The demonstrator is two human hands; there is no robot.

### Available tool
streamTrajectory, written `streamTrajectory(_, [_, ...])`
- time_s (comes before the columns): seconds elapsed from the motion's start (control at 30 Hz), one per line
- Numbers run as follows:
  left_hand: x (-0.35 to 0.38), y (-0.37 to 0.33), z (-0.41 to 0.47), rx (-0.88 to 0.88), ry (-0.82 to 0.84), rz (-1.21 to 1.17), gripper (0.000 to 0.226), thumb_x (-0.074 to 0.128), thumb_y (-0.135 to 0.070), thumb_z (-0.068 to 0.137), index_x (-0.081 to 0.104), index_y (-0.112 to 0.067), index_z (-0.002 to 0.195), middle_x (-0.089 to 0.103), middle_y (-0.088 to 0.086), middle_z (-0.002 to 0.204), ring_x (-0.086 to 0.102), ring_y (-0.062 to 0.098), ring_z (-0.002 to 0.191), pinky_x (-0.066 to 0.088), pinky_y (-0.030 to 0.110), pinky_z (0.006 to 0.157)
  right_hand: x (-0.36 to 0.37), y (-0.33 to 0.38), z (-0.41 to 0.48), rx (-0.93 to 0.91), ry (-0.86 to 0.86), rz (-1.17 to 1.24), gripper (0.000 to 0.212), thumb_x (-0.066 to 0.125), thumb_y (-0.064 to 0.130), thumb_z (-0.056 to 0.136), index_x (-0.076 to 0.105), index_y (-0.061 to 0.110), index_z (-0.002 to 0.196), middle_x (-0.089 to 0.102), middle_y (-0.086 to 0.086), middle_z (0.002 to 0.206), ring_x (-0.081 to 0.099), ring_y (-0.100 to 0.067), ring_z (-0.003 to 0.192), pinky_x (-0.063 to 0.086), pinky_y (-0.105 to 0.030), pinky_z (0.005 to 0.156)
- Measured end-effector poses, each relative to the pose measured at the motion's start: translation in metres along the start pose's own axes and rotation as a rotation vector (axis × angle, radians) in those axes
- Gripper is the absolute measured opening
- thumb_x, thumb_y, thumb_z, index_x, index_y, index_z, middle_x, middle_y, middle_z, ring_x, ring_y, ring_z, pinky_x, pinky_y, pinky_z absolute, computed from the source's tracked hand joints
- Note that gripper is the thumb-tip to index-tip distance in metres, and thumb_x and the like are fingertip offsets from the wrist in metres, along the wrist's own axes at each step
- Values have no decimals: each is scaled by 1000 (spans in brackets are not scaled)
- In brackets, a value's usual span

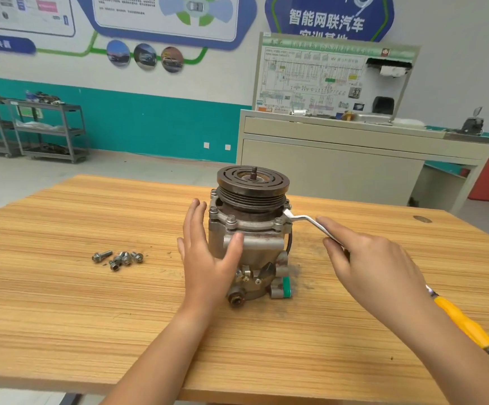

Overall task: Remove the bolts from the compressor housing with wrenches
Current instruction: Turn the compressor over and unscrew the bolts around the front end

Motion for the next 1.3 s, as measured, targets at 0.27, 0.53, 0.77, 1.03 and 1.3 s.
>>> streamTrajectory(0.27, [1, 13, -6, -14, 23, 13, 67, 37, -57, 79, 19, -35, 140, 16, -24, 146, 13, -10, 135, 16, 53, 116, -5, 26, 9, -91, 122, -446, 67, 39, 8, 93, 6, 35, 145, 32, 5, 67, 38, -21, 64, 24, -28, 47])
streamTrajectory(0.53, [6, 14, -11, 21, 50, 15, 54, 32, -56, 84, 13, -48, 134, 8, -36, 142, 6, -18, 133, 15, 52, 116, -1, 60, 10, -257, 246, -660, 70, 39, -6, 86, 1, 3, 145, 53, -12, 103, 47, -22, 75, 31, -30, 50])
streamTrajectory(0.77, [12, 15, -13, 22, 57, -26, 57, 31, -56, 84, 6, -46, 135, 12, -24, 146, 12, 0, 140, 16, 47, 117, 11, 63, 8, -221, 377, -644, 74, 43, -7, 84, -1, -3, 144, 54, -8, 92, 55, -24, 78, 28, -26, 42])
streamTrajectory(1.03, [10, 19, -12, -13, 64, -57, 64, 34, -57, 81, 12, -38, 138, 25, -4, 151, 20, 4, 138, 20, 30, 114, 5, 51, 19, -211, 345, -621, 75, 41, -3, 85, 0, 10, 147, 32, 1, 58, 28, -18, 47, 24, -28, 39])
streamTrajectory(1.3, [10, 22, -11, -11, 52, -66, 67, 37, -54, 81, 18, -33, 141, 28, -5, 149, 24, 7, 137, 24, 34, 114, -2, 17, 30, -360, 358, -549, 58, 22, 27, 97, -13, 43, 141, 38, 4, 57, 33, -11, 49, 26, -25, 43])
Point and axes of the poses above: each hand's wrist, its own z-axis towards the middle knuckle, its own x-axis out of the palm, y = z × x, the point moved 8 cm from there along z, towards the middle knuckle
